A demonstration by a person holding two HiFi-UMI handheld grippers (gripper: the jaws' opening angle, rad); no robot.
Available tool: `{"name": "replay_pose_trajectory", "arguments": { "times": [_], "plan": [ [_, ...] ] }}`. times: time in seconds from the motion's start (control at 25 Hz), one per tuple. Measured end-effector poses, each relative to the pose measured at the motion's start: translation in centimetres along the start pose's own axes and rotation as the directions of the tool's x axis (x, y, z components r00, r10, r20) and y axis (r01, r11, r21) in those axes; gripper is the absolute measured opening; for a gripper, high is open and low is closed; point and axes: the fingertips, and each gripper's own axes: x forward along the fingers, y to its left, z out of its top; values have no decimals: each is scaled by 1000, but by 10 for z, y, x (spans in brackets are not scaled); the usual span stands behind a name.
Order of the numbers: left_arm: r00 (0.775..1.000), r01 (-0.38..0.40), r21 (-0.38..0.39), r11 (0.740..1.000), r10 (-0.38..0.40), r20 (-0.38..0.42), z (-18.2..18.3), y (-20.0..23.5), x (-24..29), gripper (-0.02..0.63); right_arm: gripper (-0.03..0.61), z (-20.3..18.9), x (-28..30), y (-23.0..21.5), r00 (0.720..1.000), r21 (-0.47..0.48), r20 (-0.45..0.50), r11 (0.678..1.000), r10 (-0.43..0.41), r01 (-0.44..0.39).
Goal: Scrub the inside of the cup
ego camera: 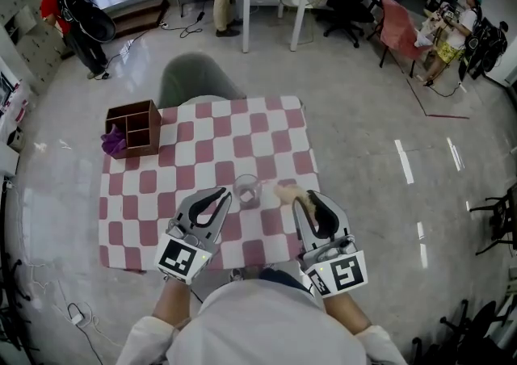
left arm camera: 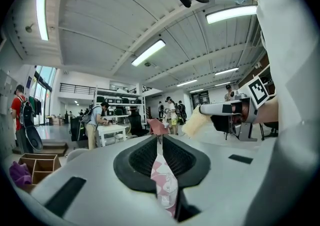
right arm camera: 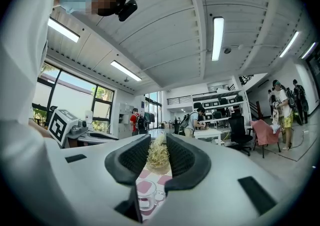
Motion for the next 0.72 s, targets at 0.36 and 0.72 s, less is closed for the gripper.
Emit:
{"name": "replay_pose_trajectory", "arguments": {
  "times": [0.36,0.72],
  "plan": [
    [1000,1,8,1000,-1,-5,-26,9,23,35,106,0,9,-10,1000,-13,0,1000,7,-7],
    [998,46,-34,998,-48,-48,-64,2,34,200,106,-9,12,-12,1000,-13,-24,1000,10,-10]
  ]
}}
